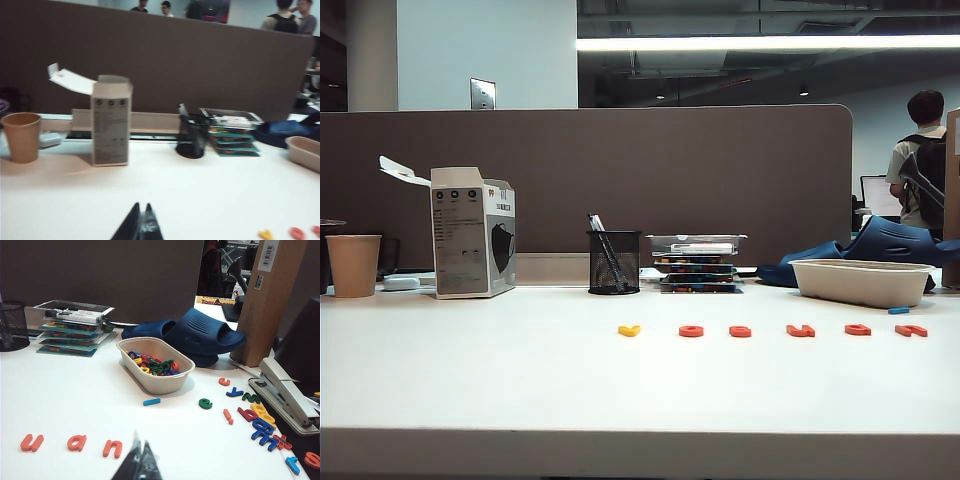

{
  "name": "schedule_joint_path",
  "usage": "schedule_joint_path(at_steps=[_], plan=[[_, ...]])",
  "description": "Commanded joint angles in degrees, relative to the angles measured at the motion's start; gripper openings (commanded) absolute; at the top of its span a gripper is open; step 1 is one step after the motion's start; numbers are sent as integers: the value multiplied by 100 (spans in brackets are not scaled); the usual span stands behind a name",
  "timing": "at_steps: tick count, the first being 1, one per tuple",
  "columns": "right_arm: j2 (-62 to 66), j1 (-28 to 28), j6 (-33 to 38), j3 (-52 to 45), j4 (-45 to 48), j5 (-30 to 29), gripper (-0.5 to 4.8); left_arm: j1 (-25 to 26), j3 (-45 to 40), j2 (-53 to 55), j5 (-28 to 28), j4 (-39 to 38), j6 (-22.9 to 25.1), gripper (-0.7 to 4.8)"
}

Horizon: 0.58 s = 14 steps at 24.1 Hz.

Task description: Select the appropriate letters from the row of letter magnets placed on the table to arrange into the word "sun".

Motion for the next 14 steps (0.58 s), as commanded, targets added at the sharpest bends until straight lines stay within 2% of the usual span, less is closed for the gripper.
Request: schedule_joint_path(at_steps=[1, 7, 10, 13, 14], plan=[[-39, 2, 7, -33, 76, 7, -1, 9, 911, 2, 374, -1272, -39, -6], [-39, 2, 7, -33, 74, 9, -1, 9, 2686, 544, 968, -2376, -61, -6], [-39, 4, 7, -33, 63, 9, -1, 9, 3609, 1198, 1259, -2833, -59, -6], [-39, 7, 7, -33, 61, 7, -1, 9, 4577, 2006, 1875, -3405, -59, -6], [-39, 7, 7, -33, 59, 7, -1, 9, 5075, 2437, 2131, -3801, -24, -6]])
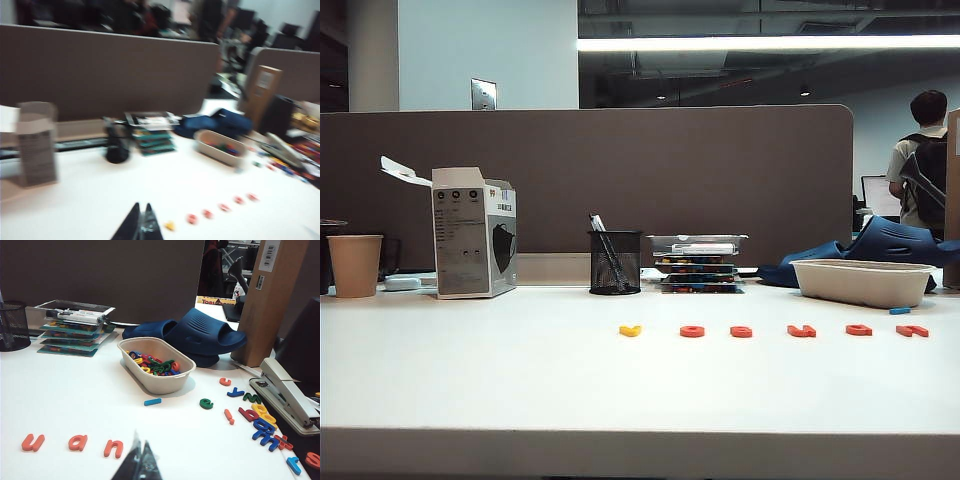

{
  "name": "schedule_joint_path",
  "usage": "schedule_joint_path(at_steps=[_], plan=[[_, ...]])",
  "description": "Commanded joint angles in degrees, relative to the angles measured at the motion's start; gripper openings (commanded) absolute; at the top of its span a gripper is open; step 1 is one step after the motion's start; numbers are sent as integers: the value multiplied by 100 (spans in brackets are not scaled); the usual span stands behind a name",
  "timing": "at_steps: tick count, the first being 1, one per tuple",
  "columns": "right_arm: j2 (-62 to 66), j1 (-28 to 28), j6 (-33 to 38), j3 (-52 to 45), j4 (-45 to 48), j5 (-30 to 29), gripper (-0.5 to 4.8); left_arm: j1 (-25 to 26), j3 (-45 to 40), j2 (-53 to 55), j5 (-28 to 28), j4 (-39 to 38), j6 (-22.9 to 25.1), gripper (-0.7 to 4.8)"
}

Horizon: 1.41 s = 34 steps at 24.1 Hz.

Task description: Select the appropriate letters from the row of letter magnets placed on the table to arrange into the word "sun".

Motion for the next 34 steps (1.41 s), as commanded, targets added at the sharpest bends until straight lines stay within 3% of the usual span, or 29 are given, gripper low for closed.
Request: schedule_joint_path(at_steps=[1, 3, 6, 11, 21, 25, 28, 31, 34], plan=[[-39, 4, 7, -33, 66, 9, -1, 9, 1156, 975, 741, -994, 166, -6], [-39, 4, 4, -33, 63, 11, -1, -77, 1897, 1593, 745, -1631, 363, -5], [-39, -2, 7, -33, 63, 17, -1, -831, 2640, 2144, 55, -1860, 0, -6], [-39, -7, 7, -33, 57, 50, -1, -2212, 3674, 3001, -520, -2479, -752, -5], [-39, -9, 4, -33, 57, 50, -1, -4081, 4229, 4197, -2514, -2549, -2361, -6], [-39, -13, 4, -33, 48, 57, -1, -4924, 4227, 4887, -3912, -2269, -2704, -6], [-39, -9, 4, -33, 44, 52, -1, -5082, 4227, 5250, -4094, -2203, -3460, -6], [-39, -11, 4, -33, 35, 50, -1, -5239, 4218, 5565, -4076, -2208, -3773, -5], [-39, -9, 4, -33, 20, 52, -1, -5313, 4218, 5729, -4166, -2194, -3794, -5]])
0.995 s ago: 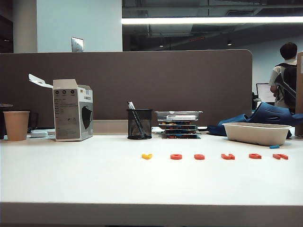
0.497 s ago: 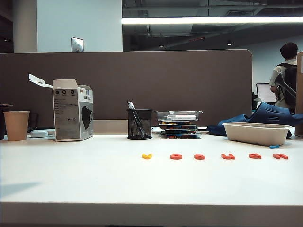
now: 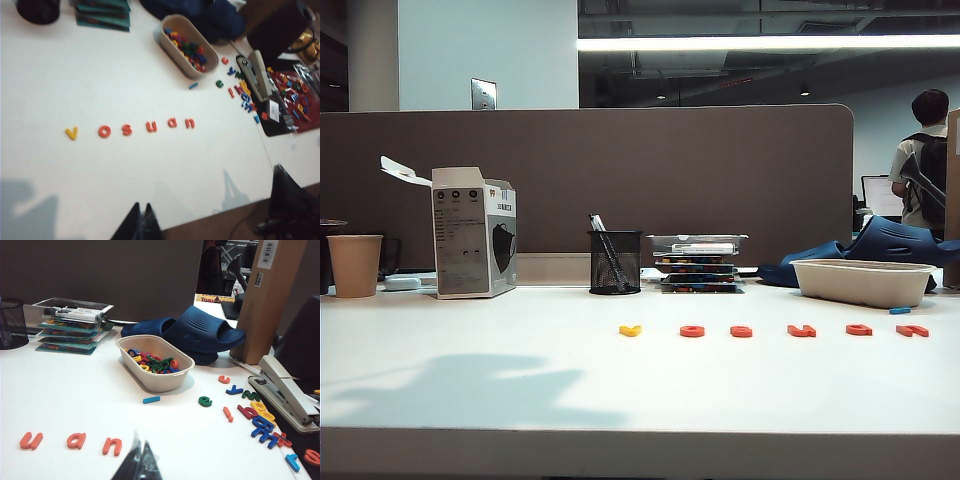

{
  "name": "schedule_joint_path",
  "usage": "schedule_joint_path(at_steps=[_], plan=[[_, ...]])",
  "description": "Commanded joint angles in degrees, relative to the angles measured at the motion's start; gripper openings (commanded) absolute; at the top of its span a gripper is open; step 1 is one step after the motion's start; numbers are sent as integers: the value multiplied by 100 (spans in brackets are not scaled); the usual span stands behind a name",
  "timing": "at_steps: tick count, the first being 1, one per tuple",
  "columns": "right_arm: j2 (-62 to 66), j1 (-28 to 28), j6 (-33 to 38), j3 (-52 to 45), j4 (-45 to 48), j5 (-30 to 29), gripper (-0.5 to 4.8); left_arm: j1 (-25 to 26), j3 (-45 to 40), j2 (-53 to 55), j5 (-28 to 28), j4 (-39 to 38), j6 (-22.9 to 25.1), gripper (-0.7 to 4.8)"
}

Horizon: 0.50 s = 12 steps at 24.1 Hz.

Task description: Select the appropriate letters from the row of letter magnets placed on the table to arrange into the word "sun".

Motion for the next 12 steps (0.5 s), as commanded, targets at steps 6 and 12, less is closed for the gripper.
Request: schedule_joint_path(at_steps=[6, 12], plan=[[-39, -4, 7, -24, 63, 20, -1, -79, 15, 234, -310, 46, -293, -3], [31, 7, 295, 885, -741, 22, -1, -79, 17, 234, -446, 33, -273, -4]])
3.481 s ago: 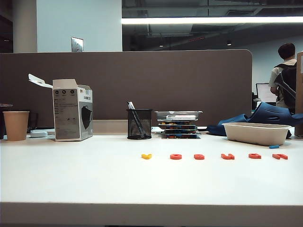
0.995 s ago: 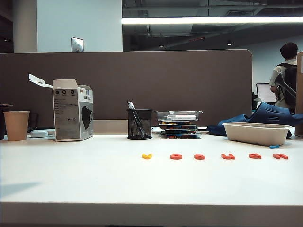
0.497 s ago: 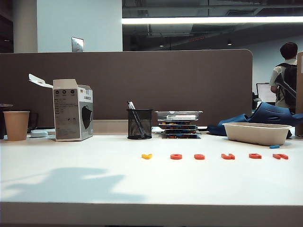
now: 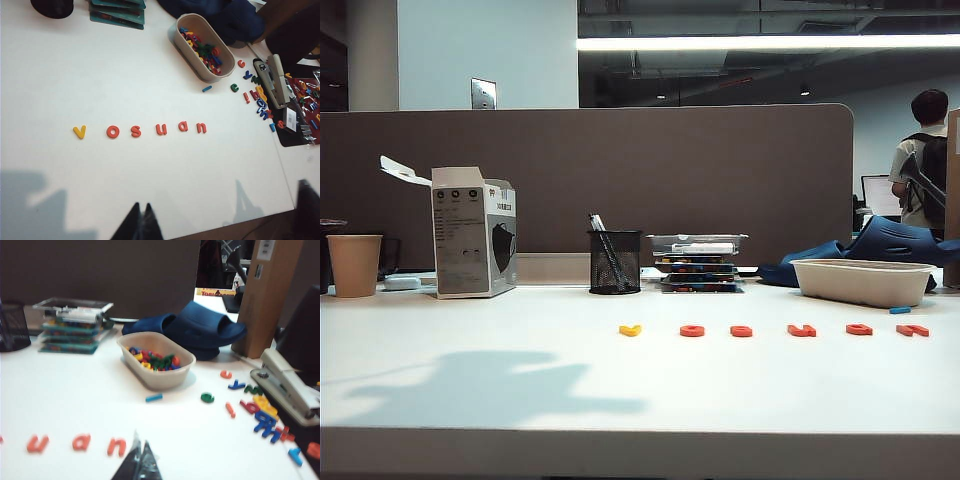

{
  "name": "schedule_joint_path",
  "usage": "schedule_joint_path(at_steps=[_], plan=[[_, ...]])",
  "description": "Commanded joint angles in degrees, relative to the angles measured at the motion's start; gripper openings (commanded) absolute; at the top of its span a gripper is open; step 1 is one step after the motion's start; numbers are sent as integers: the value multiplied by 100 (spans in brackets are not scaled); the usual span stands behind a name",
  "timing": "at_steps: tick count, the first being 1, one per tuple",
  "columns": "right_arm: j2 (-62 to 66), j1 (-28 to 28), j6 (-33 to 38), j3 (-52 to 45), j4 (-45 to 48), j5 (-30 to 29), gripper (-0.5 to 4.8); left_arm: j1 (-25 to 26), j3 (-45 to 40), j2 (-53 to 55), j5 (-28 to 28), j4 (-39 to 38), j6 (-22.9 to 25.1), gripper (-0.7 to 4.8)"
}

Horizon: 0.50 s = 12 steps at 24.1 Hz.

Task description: Select the appropriate letters from the row of letter magnets placed on the table to arrange into the word "sun".

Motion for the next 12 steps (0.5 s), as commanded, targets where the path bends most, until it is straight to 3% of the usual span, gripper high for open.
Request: schedule_joint_path(at_steps=[1, 7, 12], plan=[[96, 4, 28, 804, -623, 13, -1, 0, 17, -17, -50, 33, 26, -4], [1784, 105, 22, 3014, -2457, -55, -1, 0, 17, -17, -52, 33, 26, -4], [3115, 525, 81, 4201, -2476, -529, -2, 0, 17, -17, -50, 37, 26, -4]])
